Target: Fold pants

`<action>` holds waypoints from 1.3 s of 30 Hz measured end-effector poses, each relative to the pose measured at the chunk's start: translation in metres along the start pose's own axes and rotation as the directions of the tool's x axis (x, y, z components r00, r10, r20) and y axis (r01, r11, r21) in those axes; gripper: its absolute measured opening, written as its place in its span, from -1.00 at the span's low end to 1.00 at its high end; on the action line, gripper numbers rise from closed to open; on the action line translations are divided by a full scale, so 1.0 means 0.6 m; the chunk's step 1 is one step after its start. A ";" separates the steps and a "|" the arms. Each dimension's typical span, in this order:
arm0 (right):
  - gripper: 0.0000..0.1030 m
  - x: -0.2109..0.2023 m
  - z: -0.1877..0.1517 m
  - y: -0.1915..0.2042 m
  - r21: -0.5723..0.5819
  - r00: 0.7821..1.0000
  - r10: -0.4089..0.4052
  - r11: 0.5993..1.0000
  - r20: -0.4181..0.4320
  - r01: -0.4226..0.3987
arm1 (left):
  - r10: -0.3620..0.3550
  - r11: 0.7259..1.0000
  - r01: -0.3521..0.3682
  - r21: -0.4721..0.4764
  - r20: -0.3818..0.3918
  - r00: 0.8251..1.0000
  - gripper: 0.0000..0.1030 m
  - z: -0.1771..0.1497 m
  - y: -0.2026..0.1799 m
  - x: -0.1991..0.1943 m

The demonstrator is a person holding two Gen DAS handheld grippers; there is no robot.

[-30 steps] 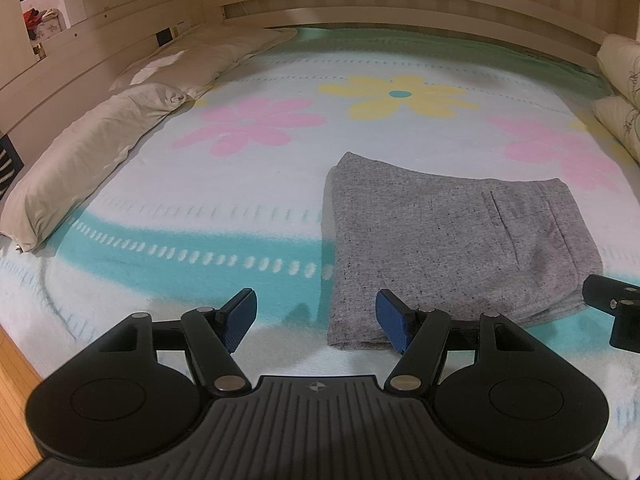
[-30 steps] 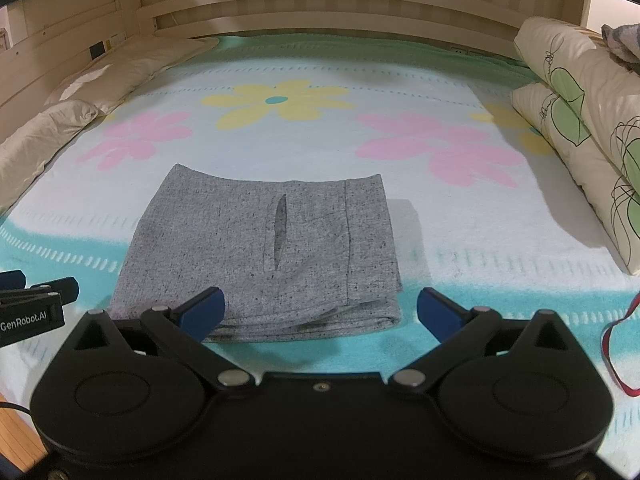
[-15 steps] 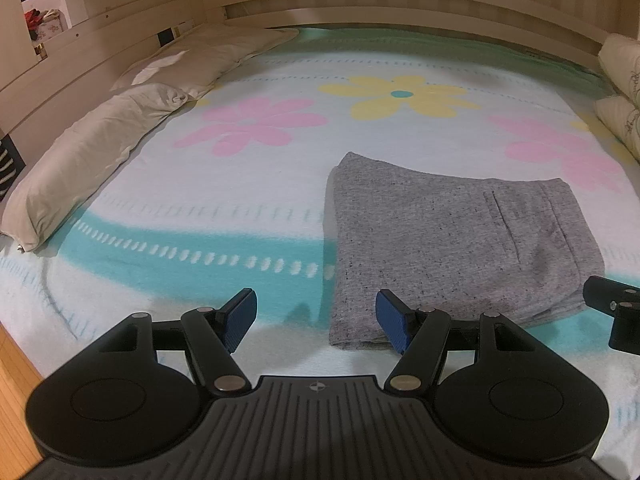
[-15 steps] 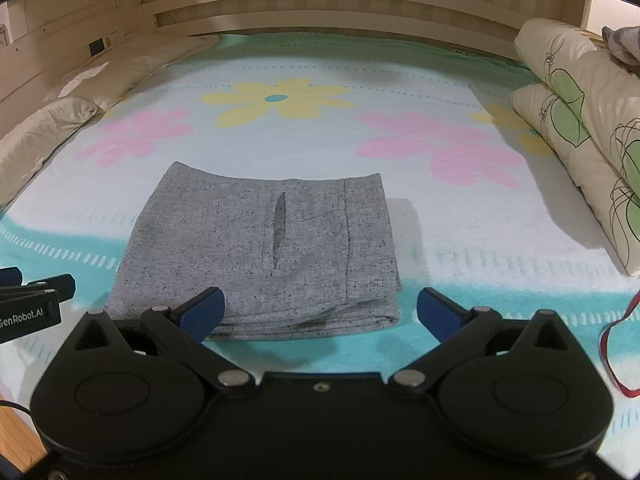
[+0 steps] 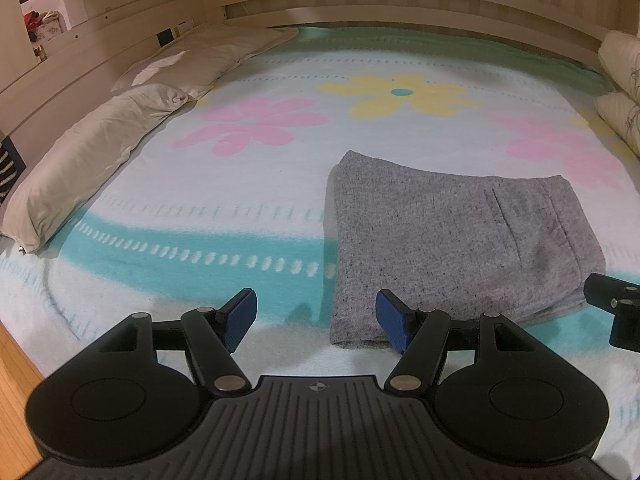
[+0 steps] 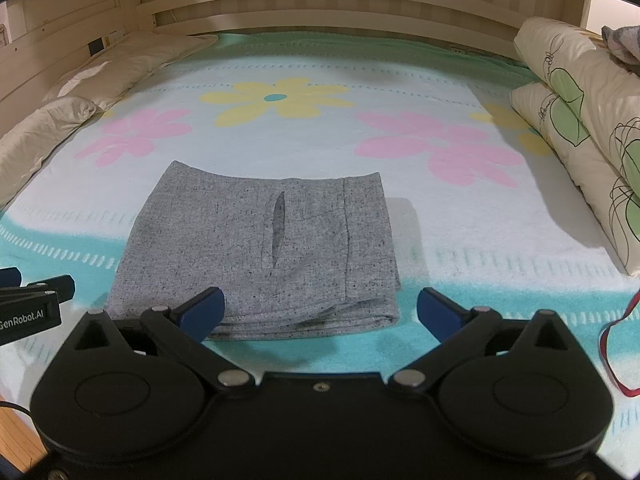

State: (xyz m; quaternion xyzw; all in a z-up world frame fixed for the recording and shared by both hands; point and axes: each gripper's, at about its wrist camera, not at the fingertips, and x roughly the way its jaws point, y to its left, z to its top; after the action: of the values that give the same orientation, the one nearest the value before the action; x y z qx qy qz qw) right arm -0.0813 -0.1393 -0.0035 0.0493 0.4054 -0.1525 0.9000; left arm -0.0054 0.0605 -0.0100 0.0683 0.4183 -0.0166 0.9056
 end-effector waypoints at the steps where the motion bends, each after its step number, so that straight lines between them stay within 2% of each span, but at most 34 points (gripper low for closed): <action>1: 0.98 0.000 0.000 0.000 0.001 1.000 0.000 1.000 0.000 0.000 | 0.000 1.000 0.000 -0.001 0.000 1.000 0.25 0.000 0.000 0.000; 10: 0.98 0.001 0.000 -0.001 0.001 1.000 -0.001 1.000 -0.002 0.001 | 0.010 1.000 -0.011 -0.021 -0.017 1.000 0.25 0.001 0.005 0.000; 39: 0.98 0.002 0.000 0.000 0.007 1.000 -0.004 1.000 -0.010 0.004 | 0.014 1.000 -0.014 -0.005 -0.028 1.000 0.25 -0.001 -0.004 0.003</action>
State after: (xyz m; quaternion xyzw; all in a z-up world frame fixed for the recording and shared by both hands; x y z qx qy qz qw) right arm -0.0807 -0.1397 -0.0045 0.0524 0.4095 -0.1552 0.8975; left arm -0.0050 0.0585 -0.0118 0.0694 0.4304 -0.0081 0.8999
